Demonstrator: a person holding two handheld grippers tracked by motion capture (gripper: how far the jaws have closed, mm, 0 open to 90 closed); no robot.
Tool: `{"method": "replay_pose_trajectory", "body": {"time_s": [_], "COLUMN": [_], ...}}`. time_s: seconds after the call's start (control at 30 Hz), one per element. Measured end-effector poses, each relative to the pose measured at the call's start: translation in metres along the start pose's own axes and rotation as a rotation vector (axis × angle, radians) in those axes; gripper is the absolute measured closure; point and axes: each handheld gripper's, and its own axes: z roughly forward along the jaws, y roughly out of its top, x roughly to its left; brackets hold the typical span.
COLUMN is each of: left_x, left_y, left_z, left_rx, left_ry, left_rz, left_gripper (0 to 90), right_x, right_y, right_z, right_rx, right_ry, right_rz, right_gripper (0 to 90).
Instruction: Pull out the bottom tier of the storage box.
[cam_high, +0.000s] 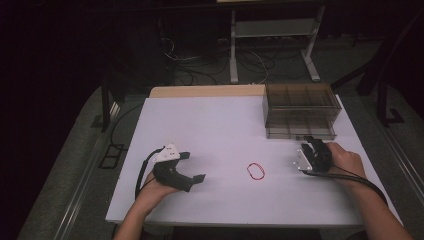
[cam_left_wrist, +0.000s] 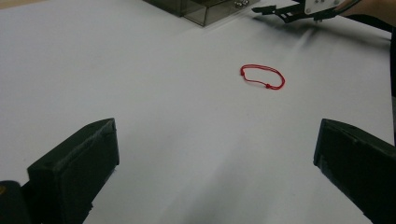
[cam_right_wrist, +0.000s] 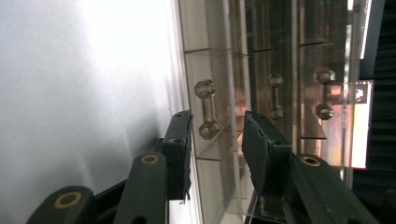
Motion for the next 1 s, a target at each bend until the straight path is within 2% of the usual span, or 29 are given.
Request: {"method": "replay_pose_trajectory", "body": {"time_s": [0.17,0.33,0.73,1.0], "left_x": [0.0,0.0,0.0,-0.002], "left_y": [0.0,0.0,0.0,0.0], "left_z": [0.0,0.0,0.001,0.003], "left_rx": [0.001,0.001,0.01,0.031], "left_ry": [-0.001,-0.001,0.004,0.014], "left_rz": [0.002,0.003,0.009,0.03], "left_gripper": [0.0,0.0,0.0,0.0], "right_x": [-0.003,-0.005,-0.004,-0.008], "right_y": [0.001,0.006,0.011,0.01], "right_z": [-0.005,-0.008,-0.01,-0.012], "right_rx": [0.007,0.011,0.049,0.036], "right_ry": [-0.009,-0.022,-0.001,0.005], "right_rz": [0.021,0.036,0.055,0.091], "right_gripper": [53.6,50.4,32.8,25.3]}}
